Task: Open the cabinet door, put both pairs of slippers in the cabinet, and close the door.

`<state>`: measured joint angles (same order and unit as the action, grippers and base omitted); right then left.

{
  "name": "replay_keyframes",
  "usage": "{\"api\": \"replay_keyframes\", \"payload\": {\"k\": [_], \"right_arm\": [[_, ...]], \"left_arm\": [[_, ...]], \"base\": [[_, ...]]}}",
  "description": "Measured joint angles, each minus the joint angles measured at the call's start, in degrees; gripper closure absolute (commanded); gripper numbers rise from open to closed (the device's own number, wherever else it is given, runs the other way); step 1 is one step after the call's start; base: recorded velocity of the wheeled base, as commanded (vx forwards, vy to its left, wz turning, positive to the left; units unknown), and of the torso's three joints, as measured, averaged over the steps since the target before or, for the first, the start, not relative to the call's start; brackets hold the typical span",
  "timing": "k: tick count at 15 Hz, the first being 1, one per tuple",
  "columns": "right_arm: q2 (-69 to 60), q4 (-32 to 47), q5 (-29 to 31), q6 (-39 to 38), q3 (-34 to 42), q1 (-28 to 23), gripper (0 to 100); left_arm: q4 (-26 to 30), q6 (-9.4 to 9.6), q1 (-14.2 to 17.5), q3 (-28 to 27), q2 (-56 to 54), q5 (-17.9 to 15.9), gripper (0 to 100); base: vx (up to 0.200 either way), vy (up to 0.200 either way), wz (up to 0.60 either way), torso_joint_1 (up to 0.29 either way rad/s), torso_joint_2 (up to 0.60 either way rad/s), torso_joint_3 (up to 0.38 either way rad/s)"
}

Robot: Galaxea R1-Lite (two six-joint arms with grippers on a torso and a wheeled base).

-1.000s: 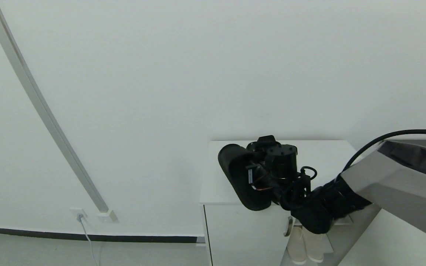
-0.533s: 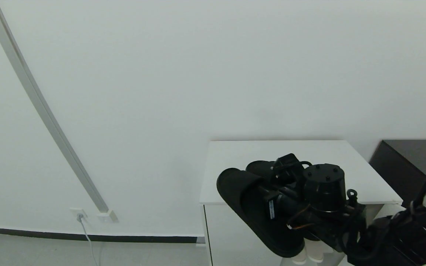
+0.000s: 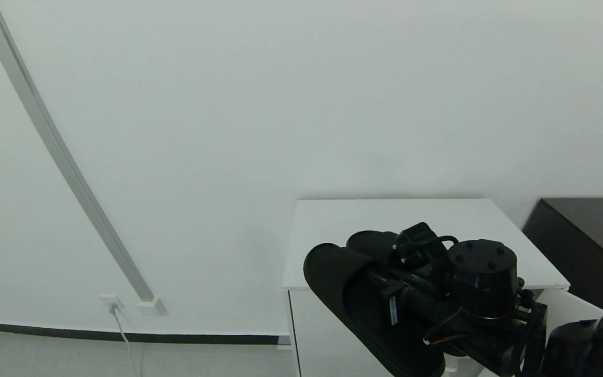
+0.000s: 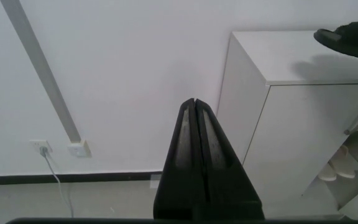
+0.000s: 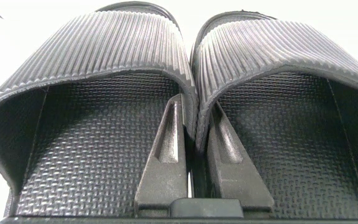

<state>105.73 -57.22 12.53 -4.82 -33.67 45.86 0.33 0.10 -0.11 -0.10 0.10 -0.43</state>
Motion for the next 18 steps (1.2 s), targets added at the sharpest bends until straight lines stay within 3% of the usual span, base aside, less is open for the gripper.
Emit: {"api": "replay_keyframes", "payload": {"k": [5,16,18], "right_arm": [[-0.16,0.16,-0.06,0.06,1.06,0.68,100],[-0.24,0.02,0.02,0.15,1.34,1.05,100],[-0.28,0.07,0.05,0.17,1.34,1.16,100]], "left_arm": [[0.00,0.00,-0.05,0.00,0.00,0.07,100],[0.00,0.00,-0.05,0.00,0.00,0.10,100],[-0.01,-0.02,-0.02,0.02,0.00,0.16,100]], "base": [[-0.200,0.000,0.00,0.002,0.01,0.003],[0.000,0.000,0.00,0.000,0.00,0.000],[0.000,-0.200,0.00,0.005,0.00,0.000]]}}
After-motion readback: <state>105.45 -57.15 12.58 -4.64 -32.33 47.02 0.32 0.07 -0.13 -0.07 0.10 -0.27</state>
